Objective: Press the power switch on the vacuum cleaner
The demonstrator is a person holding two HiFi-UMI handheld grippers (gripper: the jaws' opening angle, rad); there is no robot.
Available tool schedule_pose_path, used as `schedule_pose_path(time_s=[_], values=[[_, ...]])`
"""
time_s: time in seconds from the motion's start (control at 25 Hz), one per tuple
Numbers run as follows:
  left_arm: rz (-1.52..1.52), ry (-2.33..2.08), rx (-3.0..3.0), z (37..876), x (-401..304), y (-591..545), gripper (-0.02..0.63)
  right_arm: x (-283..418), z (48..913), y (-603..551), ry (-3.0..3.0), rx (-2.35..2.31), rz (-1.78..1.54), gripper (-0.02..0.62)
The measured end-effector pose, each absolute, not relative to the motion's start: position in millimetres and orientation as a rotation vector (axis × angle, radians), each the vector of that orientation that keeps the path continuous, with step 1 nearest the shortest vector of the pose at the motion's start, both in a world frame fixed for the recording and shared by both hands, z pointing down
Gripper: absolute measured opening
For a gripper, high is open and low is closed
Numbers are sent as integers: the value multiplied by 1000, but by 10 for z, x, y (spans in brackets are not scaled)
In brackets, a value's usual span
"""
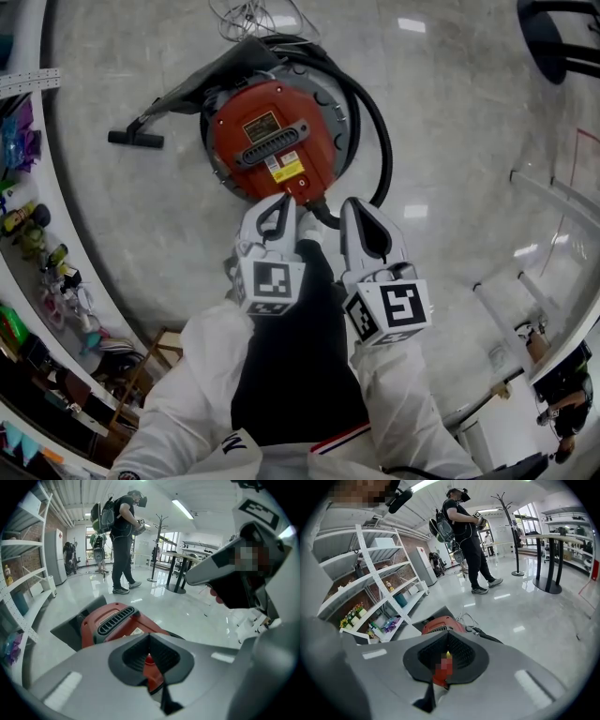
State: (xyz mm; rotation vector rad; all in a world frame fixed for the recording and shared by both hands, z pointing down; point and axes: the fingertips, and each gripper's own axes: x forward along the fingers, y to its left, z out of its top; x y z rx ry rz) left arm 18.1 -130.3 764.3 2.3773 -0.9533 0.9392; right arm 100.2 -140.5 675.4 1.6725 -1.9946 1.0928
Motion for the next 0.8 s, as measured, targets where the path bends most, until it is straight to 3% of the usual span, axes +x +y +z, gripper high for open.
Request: schedule_pose_path(time_s=[0.8], values=[[1000, -940, 2319, 7960, 227, -1288, 0, 1015, 6956, -1355, -1978, 1662, 1138, 0]])
